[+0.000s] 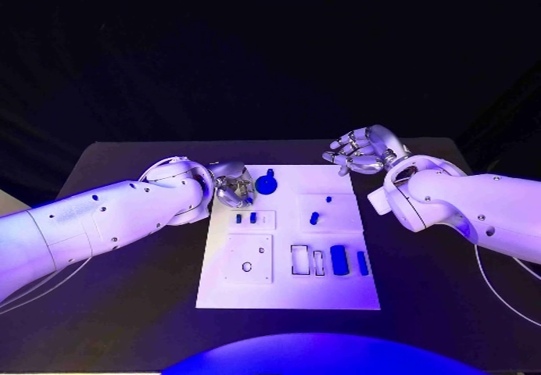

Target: Assemble the parts on the task board

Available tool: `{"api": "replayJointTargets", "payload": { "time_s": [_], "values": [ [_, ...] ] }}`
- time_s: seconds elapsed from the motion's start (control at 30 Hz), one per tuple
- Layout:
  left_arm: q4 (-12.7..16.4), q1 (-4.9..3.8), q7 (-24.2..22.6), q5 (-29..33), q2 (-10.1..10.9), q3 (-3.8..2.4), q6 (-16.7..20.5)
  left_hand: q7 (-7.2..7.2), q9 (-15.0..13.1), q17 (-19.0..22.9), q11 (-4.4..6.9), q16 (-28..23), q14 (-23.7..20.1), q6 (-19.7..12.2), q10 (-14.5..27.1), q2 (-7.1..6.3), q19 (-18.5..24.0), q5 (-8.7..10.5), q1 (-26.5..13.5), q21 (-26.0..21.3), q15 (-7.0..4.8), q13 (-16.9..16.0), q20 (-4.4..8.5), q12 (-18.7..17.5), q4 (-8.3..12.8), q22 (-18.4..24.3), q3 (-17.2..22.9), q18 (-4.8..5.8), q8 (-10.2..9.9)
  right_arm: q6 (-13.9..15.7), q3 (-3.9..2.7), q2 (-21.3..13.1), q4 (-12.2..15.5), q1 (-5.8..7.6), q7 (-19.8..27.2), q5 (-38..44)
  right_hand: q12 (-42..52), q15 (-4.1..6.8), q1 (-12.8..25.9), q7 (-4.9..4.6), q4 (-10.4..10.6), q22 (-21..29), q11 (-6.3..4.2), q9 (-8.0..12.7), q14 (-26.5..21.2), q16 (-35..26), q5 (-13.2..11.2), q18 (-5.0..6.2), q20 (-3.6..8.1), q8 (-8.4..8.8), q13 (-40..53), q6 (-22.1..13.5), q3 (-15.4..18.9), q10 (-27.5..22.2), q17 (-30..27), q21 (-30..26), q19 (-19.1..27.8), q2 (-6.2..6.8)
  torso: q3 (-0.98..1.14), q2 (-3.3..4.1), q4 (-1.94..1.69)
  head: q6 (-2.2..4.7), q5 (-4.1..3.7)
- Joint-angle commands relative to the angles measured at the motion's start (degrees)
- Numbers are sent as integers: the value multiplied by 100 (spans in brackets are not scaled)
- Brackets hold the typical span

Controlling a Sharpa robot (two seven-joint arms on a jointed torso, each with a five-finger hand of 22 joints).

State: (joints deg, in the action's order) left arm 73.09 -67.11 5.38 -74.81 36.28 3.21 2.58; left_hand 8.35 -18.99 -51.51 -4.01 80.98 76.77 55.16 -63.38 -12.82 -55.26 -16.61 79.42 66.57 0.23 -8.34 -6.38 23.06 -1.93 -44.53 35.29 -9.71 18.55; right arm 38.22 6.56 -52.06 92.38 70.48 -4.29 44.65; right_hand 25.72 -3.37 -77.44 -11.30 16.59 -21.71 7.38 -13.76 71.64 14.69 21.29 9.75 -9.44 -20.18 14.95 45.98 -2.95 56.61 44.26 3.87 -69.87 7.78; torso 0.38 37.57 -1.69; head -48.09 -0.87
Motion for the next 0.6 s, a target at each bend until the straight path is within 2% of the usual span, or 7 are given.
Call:
{"api": "replayJointTargets", "payload": {
  "time_s": [0.03, 0.2, 0.6],
  "values": [
    [8, 19, -19, 38, -3, 9, 60, -7, 25, 8, -31, 3, -22, -74, -18, -6, 48, -11, -66, -30, 26, -5, 5, -34, 45, 10, 9, -28, -65, -72, -1, 3, 1, -4, 62, 64, -25, -10, -29, -31, 3, 5, -1, 7, -16, -20, 30, 75, -13, -21, -5, 17, -36, 32, -9, 1, 32, 8, -1, -1, -1, 3, 1],
    [10, 23, -20, 59, 4, 8, 53, 14, 86, 45, -18, 3, -47, -289, -38, -68, 70, -13, -143, -66, 21, -14, 3, -114, 41, 53, 20, -36, -259, -81, -1, 4, -4, -6, 59, 75, -29, -11, -29, -32, 3, 10, 0, 9, -18, -24, 29, 75, -14, -21, -11, 15, -36, 32, -10, 0, 34, 11, 1, -2, 0, 4, 2],
    [25, 32, 19, 68, 41, 3, 16, 10, 168, 94, -11, 3, -77, -570, -67, -138, 99, -15, -205, -123, 16, -35, 7, -204, 45, 120, 12, -43, -484, -102, -1, -1, -12, -13, 36, 110, -70, -23, -34, -39, 0, 50, 9, 19, -45, -63, 22, 72, -22, -18, -58, 10, -42, 28, -17, -8, 58, 27, 2, 3, 1, 8, 4]
  ]
}}
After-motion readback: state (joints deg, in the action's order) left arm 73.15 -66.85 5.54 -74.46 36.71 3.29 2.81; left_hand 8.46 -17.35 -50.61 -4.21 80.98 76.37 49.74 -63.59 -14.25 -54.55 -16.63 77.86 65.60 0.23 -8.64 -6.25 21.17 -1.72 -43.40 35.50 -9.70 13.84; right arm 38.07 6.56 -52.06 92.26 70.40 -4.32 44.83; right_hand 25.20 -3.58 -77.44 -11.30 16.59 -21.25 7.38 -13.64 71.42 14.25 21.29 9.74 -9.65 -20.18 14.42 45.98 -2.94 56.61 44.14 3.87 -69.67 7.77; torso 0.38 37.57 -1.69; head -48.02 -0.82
